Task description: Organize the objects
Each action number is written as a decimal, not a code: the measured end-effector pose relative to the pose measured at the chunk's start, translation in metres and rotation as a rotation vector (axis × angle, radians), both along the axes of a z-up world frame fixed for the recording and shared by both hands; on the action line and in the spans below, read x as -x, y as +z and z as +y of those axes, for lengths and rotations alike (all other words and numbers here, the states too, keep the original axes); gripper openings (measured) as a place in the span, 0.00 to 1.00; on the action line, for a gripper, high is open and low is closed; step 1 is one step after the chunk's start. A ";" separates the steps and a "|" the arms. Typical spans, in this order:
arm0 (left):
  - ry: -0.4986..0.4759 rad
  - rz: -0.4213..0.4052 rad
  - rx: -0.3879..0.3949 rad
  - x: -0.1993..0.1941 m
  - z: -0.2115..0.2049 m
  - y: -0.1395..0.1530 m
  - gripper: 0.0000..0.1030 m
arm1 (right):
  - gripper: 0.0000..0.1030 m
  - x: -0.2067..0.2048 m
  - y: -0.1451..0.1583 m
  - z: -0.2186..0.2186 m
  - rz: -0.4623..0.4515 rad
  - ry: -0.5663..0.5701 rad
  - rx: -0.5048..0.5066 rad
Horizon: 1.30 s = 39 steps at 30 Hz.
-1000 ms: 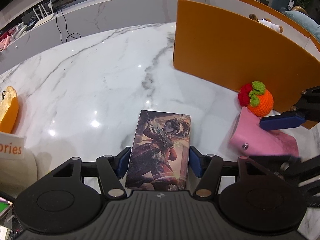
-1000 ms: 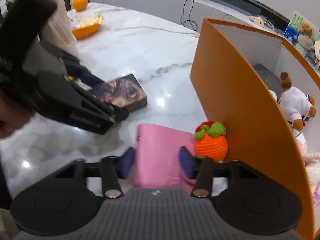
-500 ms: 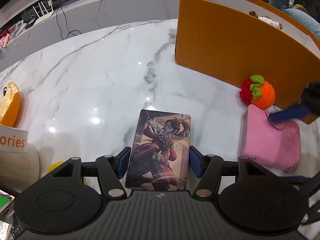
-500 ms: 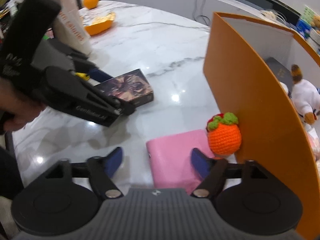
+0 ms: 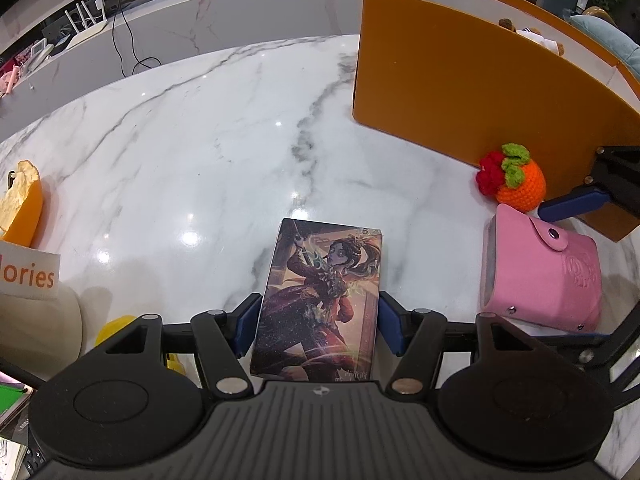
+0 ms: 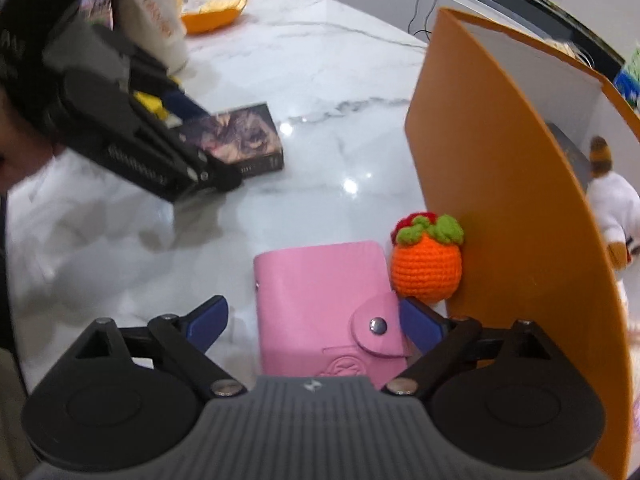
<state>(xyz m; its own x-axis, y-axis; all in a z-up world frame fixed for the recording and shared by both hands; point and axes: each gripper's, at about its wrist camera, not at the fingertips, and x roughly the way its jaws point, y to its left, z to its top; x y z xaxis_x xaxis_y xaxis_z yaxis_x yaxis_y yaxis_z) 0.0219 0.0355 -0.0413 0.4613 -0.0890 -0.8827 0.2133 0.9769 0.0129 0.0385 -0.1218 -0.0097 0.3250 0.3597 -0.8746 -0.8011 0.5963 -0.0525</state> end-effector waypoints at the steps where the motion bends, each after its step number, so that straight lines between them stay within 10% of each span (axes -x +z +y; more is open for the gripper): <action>1: -0.001 0.000 0.000 0.000 0.000 0.000 0.69 | 0.94 0.001 -0.002 0.002 -0.007 0.006 0.013; 7: -0.003 0.002 0.001 0.000 0.000 0.000 0.69 | 0.81 -0.006 -0.007 0.008 0.070 -0.057 0.013; 18: 0.001 0.002 0.002 0.000 0.000 0.000 0.69 | 0.95 0.005 -0.010 0.010 0.076 -0.011 0.017; 22: 0.002 0.002 0.002 0.000 0.000 0.000 0.69 | 0.80 0.002 -0.007 0.009 0.084 -0.037 0.025; 39: 0.025 -0.043 0.021 0.004 0.004 0.013 0.67 | 0.76 -0.009 0.015 0.007 0.116 -0.134 -0.055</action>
<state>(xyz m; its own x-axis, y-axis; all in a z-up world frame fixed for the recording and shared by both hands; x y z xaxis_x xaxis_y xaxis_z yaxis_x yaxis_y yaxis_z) 0.0175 0.0396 -0.0282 0.5014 -0.0949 -0.8600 0.1885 0.9821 0.0015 0.0477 -0.1150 0.0049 0.2717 0.3681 -0.8892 -0.7129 0.6976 0.0710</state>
